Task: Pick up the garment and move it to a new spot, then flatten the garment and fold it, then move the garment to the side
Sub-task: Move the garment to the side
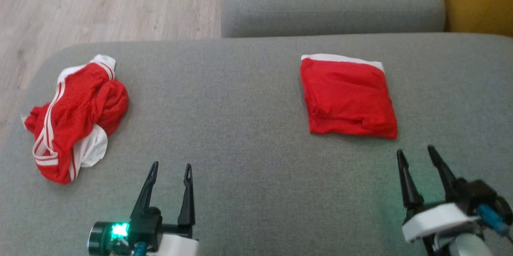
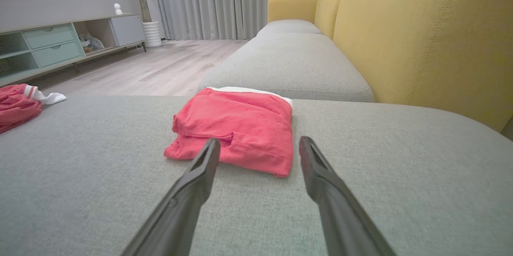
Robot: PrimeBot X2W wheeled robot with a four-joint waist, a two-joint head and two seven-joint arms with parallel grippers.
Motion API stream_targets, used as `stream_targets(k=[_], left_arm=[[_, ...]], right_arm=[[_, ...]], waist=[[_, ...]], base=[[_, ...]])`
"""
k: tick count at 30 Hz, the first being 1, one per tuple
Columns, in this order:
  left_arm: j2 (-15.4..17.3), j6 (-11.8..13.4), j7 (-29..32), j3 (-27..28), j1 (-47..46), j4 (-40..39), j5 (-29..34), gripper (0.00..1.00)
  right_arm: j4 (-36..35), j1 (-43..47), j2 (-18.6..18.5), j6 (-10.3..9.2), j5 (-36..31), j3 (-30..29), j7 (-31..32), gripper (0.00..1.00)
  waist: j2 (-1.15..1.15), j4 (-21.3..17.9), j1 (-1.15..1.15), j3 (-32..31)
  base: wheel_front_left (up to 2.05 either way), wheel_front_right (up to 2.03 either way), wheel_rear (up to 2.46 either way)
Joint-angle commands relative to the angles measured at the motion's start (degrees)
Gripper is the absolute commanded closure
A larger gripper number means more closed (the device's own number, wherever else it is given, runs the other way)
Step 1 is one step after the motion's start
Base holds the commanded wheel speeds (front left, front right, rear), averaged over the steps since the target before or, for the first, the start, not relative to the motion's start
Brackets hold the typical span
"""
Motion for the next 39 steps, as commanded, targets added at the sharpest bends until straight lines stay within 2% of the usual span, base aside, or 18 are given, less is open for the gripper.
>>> stream_targets(k=[1,5,8,14,21,23,24,27,30,31,35,39], left_arm=[[-0.02,0.19,-0.29,1.14,-2.77,-2.26,0.77,0.00],[-0.04,0.39,-0.29,-0.47,-6.20,-3.69,1.11,0.00],[-0.05,0.71,-0.29,-1.96,-8.51,-4.27,1.09,0.00],[-0.06,1.79,-0.29,-5.02,-12.09,-4.84,0.51,0.00],[-0.07,2.88,-0.29,-7.23,-14.33,-4.35,-0.15,0.00],[-0.07,3.22,-0.29,-7.49,-14.60,-4.23,-0.34,0.00],[-0.07,3.38,-0.29,-7.58,-14.68,-4.18,-0.41,0.00],[-0.07,3.98,-0.29,-7.42,-14.81,-4.36,-0.54,0.00],[-0.07,4.04,-0.29,-7.01,-15.11,-4.76,-0.53,0.00],[-0.07,4.04,-0.29,-7.01,-15.11,-4.76,-0.53,0.00],[-0.07,3.65,-0.29,-6.51,-16.50,-5.90,-0.08,0.00],[-0.07,3.18,-0.29,-7.22,-19.43,-7.41,0.49,0.00]], right_arm=[[-1.25,-4.11,-1.08,-0.04,-0.01,0.94,-0.79,0.00],[3.16,-11.52,-3.44,-0.04,2.34,1.24,-0.79,0.00],[10.06,-17.48,-5.49,-0.04,4.37,0.88,-0.64,0.00],[23.21,-29.93,-8.70,-0.04,9.14,1.96,5.81,0.00],[31.19,-36.13,-10.30,-0.04,17.61,8.55,12.52,0.00],[32.50,-36.48,-10.88,-0.04,19.30,11.21,14.38,0.87],[32.78,-36.57,-11.11,-0.04,20.33,12.36,14.87,1.00],[32.57,-37.10,-12.52,-0.04,23.14,14.76,14.54,1.00],[31.82,-37.94,-16.15,-0.04,23.74,17.50,14.04,1.00],[31.82,-37.94,-16.15,-0.04,23.74,17.50,14.04,1.00],[30.13,-39.48,-22.83,-0.04,23.35,20.32,13.87,1.00],[28.45,-41.30,-31.41,-0.04,22.65,21.22,14.81,1.00]], waist=[[0.00,0.13,0.00,1.59],[0.00,0.79,0.00,7.31],[0.00,1.51,0.00,9.99],[0.00,3.26,0.00,13.87],[0.00,4.75,0.00,16.02],[0.00,4.84,0.00,16.32],[0.00,4.81,0.00,16.45],[0.00,3.97,0.00,17.08],[0.00,2.07,0.00,18.13],[0.00,2.07,0.00,18.13],[0.00,-1.37,0.00,20.53],[0.00,-4.26,0.00,24.56]], base=[[0.00,0.00,0.00],[0.00,0.00,0.00],[0.00,0.00,0.00],[0.00,0.00,0.00],[0.00,0.00,0.00],[0.00,0.00,0.00],[0.00,0.00,0.00],[0.00,0.00,0.00],[0.00,0.00,0.00],[0.00,0.00,0.00],[0.00,0.00,0.00],[0.00,0.00,0.00]])
